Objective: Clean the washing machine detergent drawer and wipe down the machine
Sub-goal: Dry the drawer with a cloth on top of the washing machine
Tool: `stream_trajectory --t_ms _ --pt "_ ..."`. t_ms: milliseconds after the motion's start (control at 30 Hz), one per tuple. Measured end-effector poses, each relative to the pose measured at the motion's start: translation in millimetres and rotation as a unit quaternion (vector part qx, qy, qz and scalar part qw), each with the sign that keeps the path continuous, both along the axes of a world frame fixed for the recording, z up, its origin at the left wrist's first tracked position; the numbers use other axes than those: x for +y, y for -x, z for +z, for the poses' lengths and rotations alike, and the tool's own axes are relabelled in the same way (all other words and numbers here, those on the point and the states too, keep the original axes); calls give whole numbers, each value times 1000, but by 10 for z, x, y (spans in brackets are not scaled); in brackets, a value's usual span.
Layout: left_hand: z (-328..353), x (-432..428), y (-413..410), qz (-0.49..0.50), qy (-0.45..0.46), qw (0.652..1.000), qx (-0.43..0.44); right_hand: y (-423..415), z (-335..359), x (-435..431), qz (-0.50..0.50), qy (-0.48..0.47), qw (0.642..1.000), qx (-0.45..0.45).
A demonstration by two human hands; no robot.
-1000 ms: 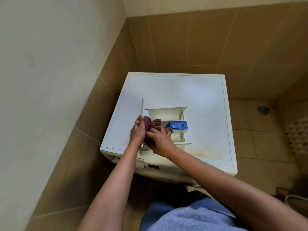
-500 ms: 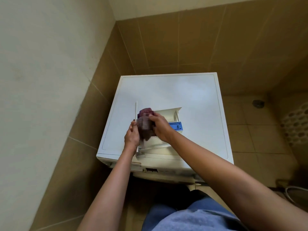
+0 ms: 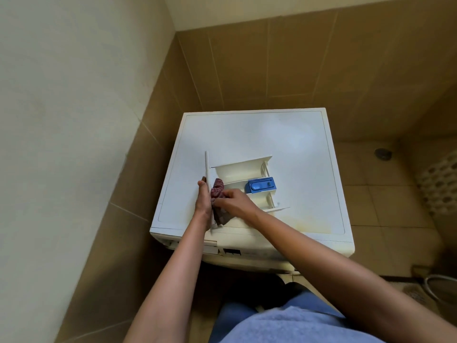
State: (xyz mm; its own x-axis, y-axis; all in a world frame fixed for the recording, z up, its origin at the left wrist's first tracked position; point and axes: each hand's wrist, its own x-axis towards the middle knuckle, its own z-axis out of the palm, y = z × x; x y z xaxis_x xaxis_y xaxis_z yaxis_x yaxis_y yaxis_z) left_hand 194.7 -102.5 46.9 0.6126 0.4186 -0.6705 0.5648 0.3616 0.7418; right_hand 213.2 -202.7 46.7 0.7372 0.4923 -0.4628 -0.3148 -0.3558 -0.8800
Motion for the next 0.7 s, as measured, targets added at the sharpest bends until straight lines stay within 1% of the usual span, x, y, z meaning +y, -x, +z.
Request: stream_trajectory --t_ms 33,67,133,233,367,433,500,600,700 --pt "30 13 -2 6 55 998 -16 18 26 18 7 11 1000 -18" --pt "46 31 -11 14 97 995 -34 43 52 31 21 33 998 -55" --pt "65 62 -33 14 143 988 -51 101 72 45 40 98 985 -139" --pt "94 51 -78 -13 148 987 -57 153 66 -3 23 138 965 -222" --pt "211 96 -201 10 158 983 -97 113 72 -196 19 165 933 -320" --pt "247 210 -279 10 180 979 -98 51 55 -307 23 177 915 -362" --pt "241 376 -364 18 208 974 -84 -3 30 -398 39 194 891 -409" --pt "258 605 -471 39 244 967 -57 -32 37 -510 68 215 845 -485" --pt "357 677 -454 -15 248 968 -23 -7 -6 -632 79 228 801 -548"
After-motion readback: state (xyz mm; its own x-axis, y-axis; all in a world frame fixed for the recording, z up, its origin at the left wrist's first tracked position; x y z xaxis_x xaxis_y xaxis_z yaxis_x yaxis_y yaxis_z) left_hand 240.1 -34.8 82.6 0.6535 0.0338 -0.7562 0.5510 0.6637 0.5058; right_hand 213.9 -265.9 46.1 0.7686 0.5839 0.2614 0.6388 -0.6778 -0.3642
